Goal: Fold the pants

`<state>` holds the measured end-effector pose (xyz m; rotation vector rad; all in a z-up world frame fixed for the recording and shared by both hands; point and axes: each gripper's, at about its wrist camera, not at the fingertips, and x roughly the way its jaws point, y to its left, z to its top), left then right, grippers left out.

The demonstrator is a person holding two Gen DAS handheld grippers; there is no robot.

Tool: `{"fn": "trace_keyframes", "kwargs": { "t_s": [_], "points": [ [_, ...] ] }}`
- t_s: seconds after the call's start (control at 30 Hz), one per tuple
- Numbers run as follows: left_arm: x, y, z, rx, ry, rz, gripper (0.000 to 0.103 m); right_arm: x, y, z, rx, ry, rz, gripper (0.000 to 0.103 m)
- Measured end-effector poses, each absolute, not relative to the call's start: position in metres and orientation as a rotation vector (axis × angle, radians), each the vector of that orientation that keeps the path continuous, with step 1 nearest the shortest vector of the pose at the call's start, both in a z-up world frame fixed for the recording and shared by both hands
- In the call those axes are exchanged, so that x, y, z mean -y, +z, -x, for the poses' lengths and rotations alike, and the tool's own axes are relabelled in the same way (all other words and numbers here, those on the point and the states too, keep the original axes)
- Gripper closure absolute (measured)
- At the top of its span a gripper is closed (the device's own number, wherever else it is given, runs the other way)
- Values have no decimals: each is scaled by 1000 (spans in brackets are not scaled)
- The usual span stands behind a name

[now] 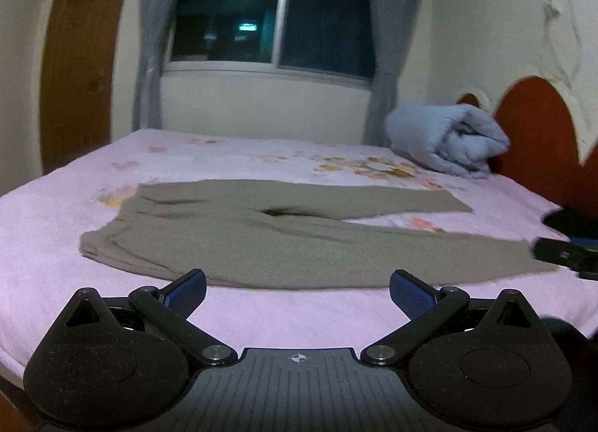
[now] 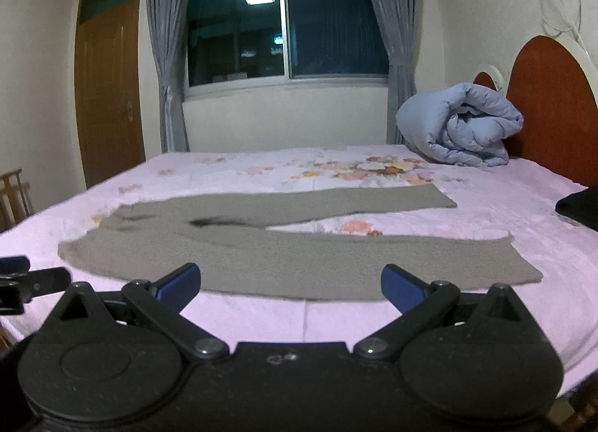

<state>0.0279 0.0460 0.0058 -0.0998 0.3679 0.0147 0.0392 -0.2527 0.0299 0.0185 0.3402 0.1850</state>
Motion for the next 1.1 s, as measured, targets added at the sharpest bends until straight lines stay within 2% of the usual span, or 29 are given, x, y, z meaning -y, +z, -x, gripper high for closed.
{"fn": "trace_keyframes", "kwargs": {
  "t_s": [0.33, 0.6, 0.9, 1.1],
  "points": [
    [-150, 23, -149, -384, 172, 86, 0, 253, 69, -149, -310, 173, 13, 6],
    [-249, 22, -298, -490, 211, 115, 0, 220, 91, -255, -299, 218, 57, 6],
    [-336, -49, -458, -621, 240, 160, 0, 182, 43, -391, -423, 207, 90, 6],
    [-372, -88, -515, -700, 185, 176, 0, 163, 11, -450, -491, 225, 100, 6]
  ]
}}
